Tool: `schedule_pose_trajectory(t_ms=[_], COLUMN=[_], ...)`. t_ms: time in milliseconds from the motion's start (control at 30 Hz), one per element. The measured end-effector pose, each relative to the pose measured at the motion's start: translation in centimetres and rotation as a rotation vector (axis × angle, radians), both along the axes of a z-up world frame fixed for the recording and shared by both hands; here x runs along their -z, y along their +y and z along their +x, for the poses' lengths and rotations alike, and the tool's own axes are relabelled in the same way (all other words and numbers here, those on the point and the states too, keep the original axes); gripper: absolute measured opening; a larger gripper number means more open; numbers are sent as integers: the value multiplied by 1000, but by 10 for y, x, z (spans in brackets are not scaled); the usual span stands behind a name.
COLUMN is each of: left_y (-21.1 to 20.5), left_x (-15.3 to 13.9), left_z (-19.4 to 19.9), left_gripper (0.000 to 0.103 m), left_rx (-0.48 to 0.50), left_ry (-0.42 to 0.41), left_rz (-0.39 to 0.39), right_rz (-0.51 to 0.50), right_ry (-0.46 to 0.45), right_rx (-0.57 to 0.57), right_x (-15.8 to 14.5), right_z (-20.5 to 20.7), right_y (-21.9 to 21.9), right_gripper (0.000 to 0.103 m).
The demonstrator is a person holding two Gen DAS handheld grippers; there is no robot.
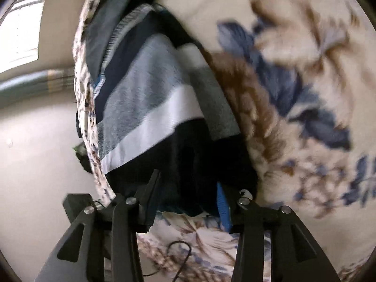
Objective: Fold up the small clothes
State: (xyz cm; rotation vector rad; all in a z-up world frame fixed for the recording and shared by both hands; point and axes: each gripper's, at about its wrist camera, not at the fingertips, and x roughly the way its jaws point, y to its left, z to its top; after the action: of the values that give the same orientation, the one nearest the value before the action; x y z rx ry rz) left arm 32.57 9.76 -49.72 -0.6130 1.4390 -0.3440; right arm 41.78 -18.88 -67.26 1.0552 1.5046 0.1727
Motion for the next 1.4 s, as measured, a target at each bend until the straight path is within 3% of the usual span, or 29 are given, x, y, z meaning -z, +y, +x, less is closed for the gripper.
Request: schedule_pose_trajectory(t_ms=[33,67,200,300,333,367,433,533,600,633,667,700,733,767,800,933,1000,1033,1067,1100,1133,1300,1400], left_y=[1,4,10,22,26,28,24,4,-1,-7,-9,-4,-4,0,4,1,3,9,14,17,19,15,6], left_x=[5,9,-4,-29,-34,-35,-29,-8,-5,-8,-10,-12,-8,-2,2,-7,-17,-21,-20,-16,-8,39,43], left_z=[1,2,8,17,25,34,60,96,103,108,108,109,111,113,111,114,116,115,116,117,122,150,165], left_gripper=[30,31,33,54,62,64,64,61,45,28,24,23,23,23,23,26,33,50,73,80,82,82,87], left_rx=[31,28,51,-5,-33,-50,-73,-56,-59,-43,-30,-33,-32,-4,13,60,36,19,2,-14,-25,-53,-58], left_ry=[10,24,45,1,-26,-43,-62,-52,-65,-76,-90,-100,-92,-70,-56,-72,-95,-112,-115,-106,-95,-3,-34], left_rz=[57,62,30,-36,-62,-81,-86,-108,-159,-175,-185,-194,-145,-30,12,56,10,-13,-50,-60,-71,-118,-144], right_rz=[-26,-65,-145,-153,-151,-151,-130,-37,-16,7,44,58,44,12,-14,-49,-42,-45,-54,-64,-66,0,1], right_ry=[-18,-18,12,-17,-31,-44,-58,-26,-12,-14,-22,-40,-49,-45,-27,22,1,-5,-18,-42,-50,-35,-26], right_rx=[1,-7,-91,-109,-86,-55,-9,39,52,62,88,100,105,116,119,70,46,41,38,38,36,-32,-76], right_x=[-5,-7,-9,-26,-30,-34,-32,-12,0,0,-1,-3,-6,-8,-5,9,-1,-3,-5,-7,-6,25,44], right_z=[-1,-3,-2,12,15,19,28,53,60,62,63,63,64,64,62,65,73,79,82,88,92,137,146], right_y=[-1,-2,8,15,9,2,-6,-9,-7,-6,-2,-1,-4,-9,-12,-11,-11,-10,-11,-14,-17,-20,-21], right_gripper=[11,11,13,21,29,42,54,54,47,21,10,9,8,8,8,7,9,16,34,45,60,62,62])
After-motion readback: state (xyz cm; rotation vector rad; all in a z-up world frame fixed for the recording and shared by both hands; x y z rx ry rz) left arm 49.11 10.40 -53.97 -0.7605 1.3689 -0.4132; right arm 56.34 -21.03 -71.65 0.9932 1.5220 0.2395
